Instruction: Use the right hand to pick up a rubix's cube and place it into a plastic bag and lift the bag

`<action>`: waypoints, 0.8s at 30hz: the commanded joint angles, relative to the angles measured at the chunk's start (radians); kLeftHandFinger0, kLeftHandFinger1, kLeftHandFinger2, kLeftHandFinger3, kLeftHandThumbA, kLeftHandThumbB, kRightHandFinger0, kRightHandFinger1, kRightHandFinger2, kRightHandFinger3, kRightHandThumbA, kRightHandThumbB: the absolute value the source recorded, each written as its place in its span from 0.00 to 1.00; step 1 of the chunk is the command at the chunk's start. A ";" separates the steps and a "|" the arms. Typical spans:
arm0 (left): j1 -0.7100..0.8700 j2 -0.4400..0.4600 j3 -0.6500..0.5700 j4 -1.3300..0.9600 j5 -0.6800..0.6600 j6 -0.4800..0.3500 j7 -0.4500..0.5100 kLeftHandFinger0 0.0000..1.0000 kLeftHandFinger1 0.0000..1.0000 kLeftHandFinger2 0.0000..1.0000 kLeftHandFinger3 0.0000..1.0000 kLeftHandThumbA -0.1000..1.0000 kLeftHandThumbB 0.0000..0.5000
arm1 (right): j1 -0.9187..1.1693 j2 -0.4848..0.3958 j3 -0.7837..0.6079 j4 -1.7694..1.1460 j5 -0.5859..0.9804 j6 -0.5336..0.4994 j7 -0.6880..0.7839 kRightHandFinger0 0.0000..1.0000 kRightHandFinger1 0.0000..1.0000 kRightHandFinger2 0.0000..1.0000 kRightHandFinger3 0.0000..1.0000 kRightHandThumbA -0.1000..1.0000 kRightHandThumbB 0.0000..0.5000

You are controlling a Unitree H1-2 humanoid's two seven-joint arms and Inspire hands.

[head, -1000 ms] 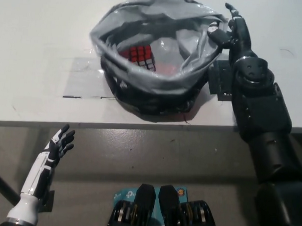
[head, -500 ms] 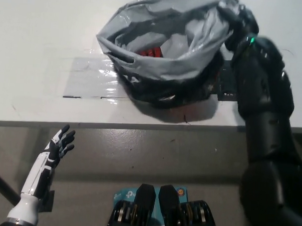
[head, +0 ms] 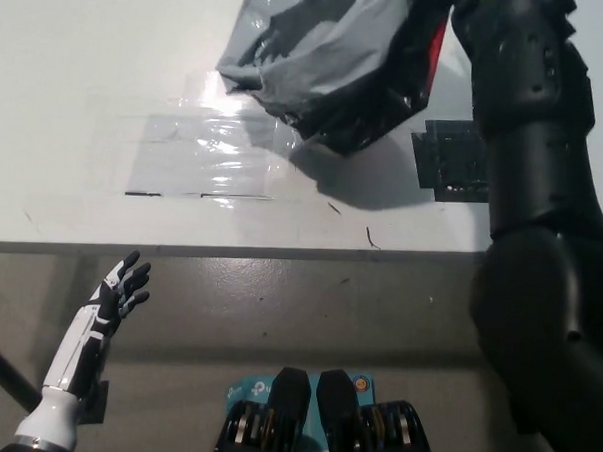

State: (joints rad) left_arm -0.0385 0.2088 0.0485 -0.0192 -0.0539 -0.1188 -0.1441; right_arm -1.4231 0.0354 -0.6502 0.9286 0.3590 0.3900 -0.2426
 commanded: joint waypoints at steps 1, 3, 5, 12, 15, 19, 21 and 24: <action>-0.028 0.012 0.000 -0.027 0.005 -0.019 -0.003 0.98 1.00 1.00 1.00 1.00 0.30 | -0.564 -0.039 -0.101 0.016 0.240 0.004 -0.071 0.00 0.05 0.66 1.00 0.00 0.03; -0.028 0.013 -0.001 -0.030 0.007 -0.016 -0.003 0.99 1.00 1.00 1.00 1.00 0.30 | -0.577 -0.043 -0.103 0.021 0.241 0.000 -0.072 0.00 0.05 0.67 1.00 0.00 0.04; -0.030 0.013 -0.002 -0.033 0.010 -0.012 -0.002 0.99 1.00 1.00 1.00 1.00 0.31 | -0.610 -0.053 -0.112 0.032 0.245 -0.001 -0.086 0.00 0.04 0.67 1.00 0.00 0.04; -0.033 0.015 -0.002 -0.035 0.015 -0.006 -0.002 0.99 1.00 1.00 1.00 1.00 0.34 | -0.654 -0.075 -0.106 0.036 0.229 -0.005 -0.077 0.00 0.02 0.68 1.00 0.00 0.06; -0.033 0.015 -0.003 -0.034 0.012 -0.006 -0.004 0.98 1.00 1.00 1.00 1.00 0.35 | -0.667 -0.082 -0.105 0.038 0.226 -0.002 -0.083 0.00 0.04 0.68 1.00 0.00 0.00; -0.032 0.014 -0.003 -0.041 0.011 0.002 -0.003 0.98 1.00 1.00 1.00 1.00 0.32 | -0.660 -0.080 -0.091 0.024 0.215 -0.008 -0.074 0.00 0.02 0.64 1.00 0.00 0.00; -0.031 0.014 -0.003 -0.043 0.013 0.003 -0.003 0.98 1.00 1.00 1.00 1.00 0.32 | -0.649 -0.076 -0.088 0.013 0.215 -0.015 -0.063 0.00 0.03 0.64 1.00 0.00 0.00; -0.033 0.014 -0.004 -0.040 0.018 0.000 -0.001 0.98 1.00 1.00 1.00 0.99 0.32 | -0.619 -0.065 -0.103 0.002 0.235 -0.025 -0.055 0.00 0.05 0.70 1.00 0.00 0.02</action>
State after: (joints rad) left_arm -0.0392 0.2085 0.0483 -0.0180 -0.0538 -0.1028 -0.1441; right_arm -1.6258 0.0288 -0.7340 1.0200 0.4366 0.4034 -0.3014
